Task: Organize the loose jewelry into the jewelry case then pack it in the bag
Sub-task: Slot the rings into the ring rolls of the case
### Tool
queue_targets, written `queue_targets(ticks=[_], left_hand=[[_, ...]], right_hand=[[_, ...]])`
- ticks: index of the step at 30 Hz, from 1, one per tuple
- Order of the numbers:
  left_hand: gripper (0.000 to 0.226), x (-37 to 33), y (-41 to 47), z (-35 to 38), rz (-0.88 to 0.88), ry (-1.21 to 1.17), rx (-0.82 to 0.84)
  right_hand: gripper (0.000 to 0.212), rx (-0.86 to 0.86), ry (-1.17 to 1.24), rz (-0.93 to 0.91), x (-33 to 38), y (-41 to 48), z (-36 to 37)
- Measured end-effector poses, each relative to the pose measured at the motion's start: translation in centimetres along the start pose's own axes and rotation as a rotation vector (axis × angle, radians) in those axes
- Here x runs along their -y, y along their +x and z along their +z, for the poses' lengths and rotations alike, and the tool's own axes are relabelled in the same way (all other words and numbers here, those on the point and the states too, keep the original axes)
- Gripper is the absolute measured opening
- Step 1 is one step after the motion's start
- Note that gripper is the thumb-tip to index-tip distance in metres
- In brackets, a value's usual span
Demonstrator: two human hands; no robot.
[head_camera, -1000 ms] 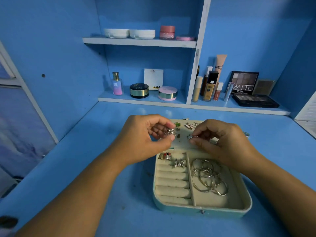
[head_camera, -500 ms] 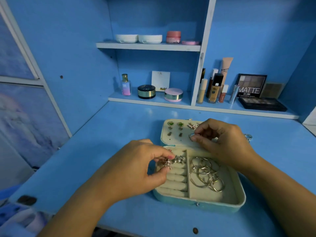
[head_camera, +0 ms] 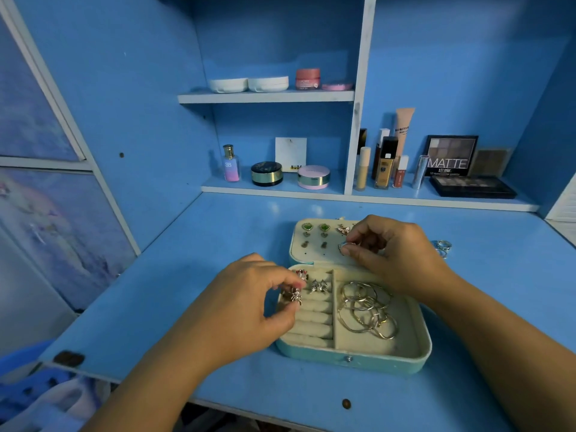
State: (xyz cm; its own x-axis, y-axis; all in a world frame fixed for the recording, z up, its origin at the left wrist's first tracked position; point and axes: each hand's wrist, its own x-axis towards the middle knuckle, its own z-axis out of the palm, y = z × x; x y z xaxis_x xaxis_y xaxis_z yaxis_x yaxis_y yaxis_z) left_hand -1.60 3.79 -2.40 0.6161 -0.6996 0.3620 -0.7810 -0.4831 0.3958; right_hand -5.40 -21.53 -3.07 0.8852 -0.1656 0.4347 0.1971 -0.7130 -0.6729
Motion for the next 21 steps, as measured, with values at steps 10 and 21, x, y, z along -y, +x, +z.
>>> queue_targets(ticks=[10, 21], left_hand=[[0.021, 0.3, -0.5, 1.3, -0.095, -0.157, -0.109], [0.019, -0.5, -0.3, 0.9, -0.014, 0.095, -0.170]], right_hand=[[0.010, 0.017, 0.000, 0.007, 0.0, 0.0, -0.1], [0.009, 0.012, -0.017, -0.001, 0.2, 0.0, -0.1]])
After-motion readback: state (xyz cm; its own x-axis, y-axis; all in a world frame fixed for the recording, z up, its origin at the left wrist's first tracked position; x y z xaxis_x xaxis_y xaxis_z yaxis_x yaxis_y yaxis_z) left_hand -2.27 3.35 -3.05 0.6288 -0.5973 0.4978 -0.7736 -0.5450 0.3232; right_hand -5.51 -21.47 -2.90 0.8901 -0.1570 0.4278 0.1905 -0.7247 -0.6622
